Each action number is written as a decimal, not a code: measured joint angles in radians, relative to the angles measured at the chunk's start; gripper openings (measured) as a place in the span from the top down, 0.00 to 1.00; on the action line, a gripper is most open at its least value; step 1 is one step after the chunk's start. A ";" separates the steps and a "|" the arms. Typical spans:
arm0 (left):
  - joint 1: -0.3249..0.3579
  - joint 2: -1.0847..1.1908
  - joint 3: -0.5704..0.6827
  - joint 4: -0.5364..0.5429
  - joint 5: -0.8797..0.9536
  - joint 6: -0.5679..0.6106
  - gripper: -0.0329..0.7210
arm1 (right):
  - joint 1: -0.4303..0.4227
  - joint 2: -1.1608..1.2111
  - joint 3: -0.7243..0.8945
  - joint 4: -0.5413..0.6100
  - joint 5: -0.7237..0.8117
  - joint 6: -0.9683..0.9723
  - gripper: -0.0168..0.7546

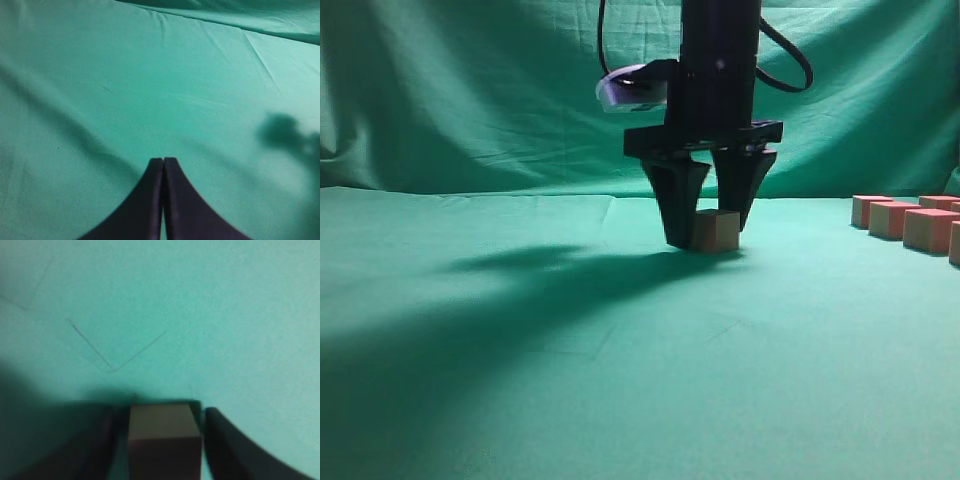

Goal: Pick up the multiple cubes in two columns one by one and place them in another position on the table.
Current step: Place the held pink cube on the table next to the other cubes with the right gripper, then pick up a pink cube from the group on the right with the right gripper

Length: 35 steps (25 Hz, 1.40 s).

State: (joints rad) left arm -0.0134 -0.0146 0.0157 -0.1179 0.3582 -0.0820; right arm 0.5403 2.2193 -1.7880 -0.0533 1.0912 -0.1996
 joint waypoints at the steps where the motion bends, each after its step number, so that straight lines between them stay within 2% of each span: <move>1: 0.000 0.000 0.000 0.000 0.000 0.000 0.96 | 0.000 0.000 -0.017 0.000 0.016 0.002 0.29; 2: 0.000 0.000 0.000 0.000 0.000 0.000 0.96 | 0.000 0.000 -0.038 0.000 0.039 0.002 0.21; 4: 0.000 0.000 0.000 0.000 0.000 0.000 0.96 | 0.000 0.000 -0.112 0.000 0.095 0.012 0.13; 9: 0.000 0.000 0.000 0.000 0.000 0.000 0.96 | 0.000 -0.026 -0.294 0.000 0.136 0.089 0.14; 11: 0.000 0.000 0.000 0.000 0.000 0.000 0.96 | 0.000 -0.076 -0.307 0.000 0.143 0.117 0.14; 13: 0.000 0.000 0.000 0.000 0.000 0.000 0.96 | 0.000 -0.135 -0.311 -0.012 0.150 0.152 0.22; 15: 0.000 0.000 0.000 0.000 0.000 0.000 0.96 | -0.010 -0.210 -0.292 -0.027 0.150 0.172 0.21; 19: 0.000 0.000 0.000 0.000 0.000 0.000 0.96 | -0.075 -0.399 -0.148 -0.034 0.152 0.208 0.21; 25: 0.000 0.000 0.000 0.000 0.000 0.000 0.96 | -0.244 -0.638 0.168 -0.041 0.159 0.289 0.21; 32: 0.000 0.000 0.000 0.000 0.000 0.000 0.96 | -0.445 -0.733 0.523 -0.045 0.153 0.313 0.21; 35: 0.000 0.000 0.000 0.000 0.000 0.000 0.96 | -0.513 -0.738 0.665 -0.045 0.088 0.315 0.21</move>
State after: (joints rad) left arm -0.0134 -0.0146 0.0157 -0.1179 0.3582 -0.0820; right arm 0.0272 1.4812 -1.1227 -0.0978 1.1796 0.1151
